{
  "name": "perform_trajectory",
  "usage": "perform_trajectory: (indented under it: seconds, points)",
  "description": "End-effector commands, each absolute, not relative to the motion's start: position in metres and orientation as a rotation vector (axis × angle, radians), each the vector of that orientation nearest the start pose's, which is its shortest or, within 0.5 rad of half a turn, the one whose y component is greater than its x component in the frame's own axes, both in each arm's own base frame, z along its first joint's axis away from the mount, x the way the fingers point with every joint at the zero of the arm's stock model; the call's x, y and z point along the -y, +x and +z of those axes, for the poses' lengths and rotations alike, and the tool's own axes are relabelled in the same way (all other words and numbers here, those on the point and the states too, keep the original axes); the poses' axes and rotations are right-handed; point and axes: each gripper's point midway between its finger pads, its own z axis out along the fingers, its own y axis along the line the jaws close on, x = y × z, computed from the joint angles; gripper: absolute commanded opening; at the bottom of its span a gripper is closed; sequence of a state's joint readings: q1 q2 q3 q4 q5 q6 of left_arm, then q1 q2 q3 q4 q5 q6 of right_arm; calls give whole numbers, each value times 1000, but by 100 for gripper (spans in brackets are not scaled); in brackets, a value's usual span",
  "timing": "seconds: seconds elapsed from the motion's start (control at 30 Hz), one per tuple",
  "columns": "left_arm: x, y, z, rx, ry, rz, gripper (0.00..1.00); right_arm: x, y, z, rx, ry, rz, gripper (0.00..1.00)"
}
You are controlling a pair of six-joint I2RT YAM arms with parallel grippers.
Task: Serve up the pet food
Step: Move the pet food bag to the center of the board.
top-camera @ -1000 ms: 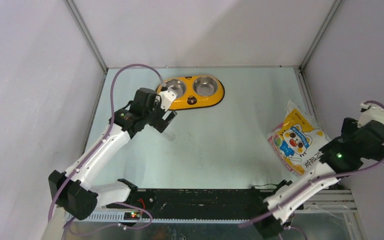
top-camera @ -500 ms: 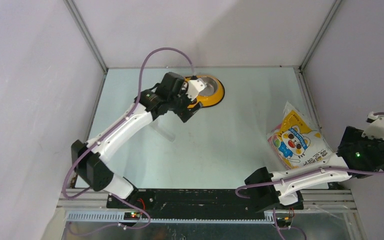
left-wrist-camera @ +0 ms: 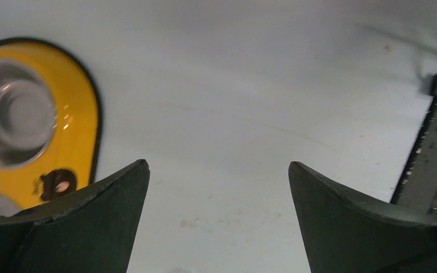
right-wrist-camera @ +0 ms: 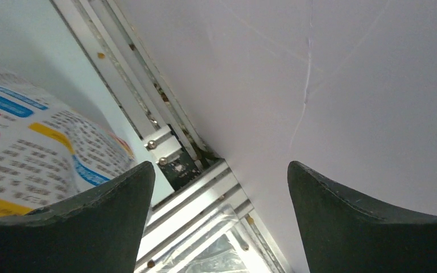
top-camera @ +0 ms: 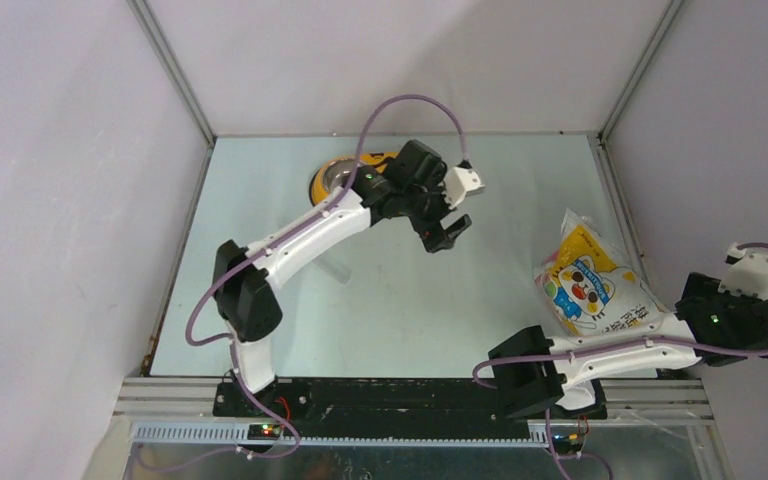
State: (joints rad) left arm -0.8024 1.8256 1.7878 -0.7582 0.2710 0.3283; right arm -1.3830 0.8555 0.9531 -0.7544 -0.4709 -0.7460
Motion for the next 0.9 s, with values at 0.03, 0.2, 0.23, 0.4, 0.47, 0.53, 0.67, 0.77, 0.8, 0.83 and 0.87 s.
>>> perform_trajectory:
  seconds: [0.03,0.2,0.23,0.4,0.47,0.53,0.67,0.77,0.8,0.83,0.87]
  points:
    - [409,295,229,-1901,1389,-700,100,253,81,214,-2244,401,-778,89]
    - [440,292,231,-1886,1380,-808,100,258,66,198,-2320,356,-759,89]
    - [447,293,228,-1892,1378,-824,100,258,62,192,-2336,367,-740,89]
    - [480,270,212,-1904,1432,-917,100,247,53,174,-2406,286,-651,89]
    - [490,262,206,-1907,1443,-935,100,245,51,170,-2418,262,-633,89]
    - [500,258,203,-1910,1436,-961,100,244,48,167,-2427,236,-618,89]
    - [514,253,200,-1935,1412,-1034,100,244,39,159,-2466,183,-600,89]
    - [522,251,199,-1941,1400,-1071,100,240,32,150,-2493,182,-558,90]
    - [525,251,198,-1949,1390,-1082,100,240,31,148,-2501,167,-545,90]
    - [528,251,199,-1940,1386,-1086,100,237,30,145,-2504,174,-523,90]
    - [529,251,198,-1951,1374,-1095,100,236,30,143,-2506,168,-509,90]
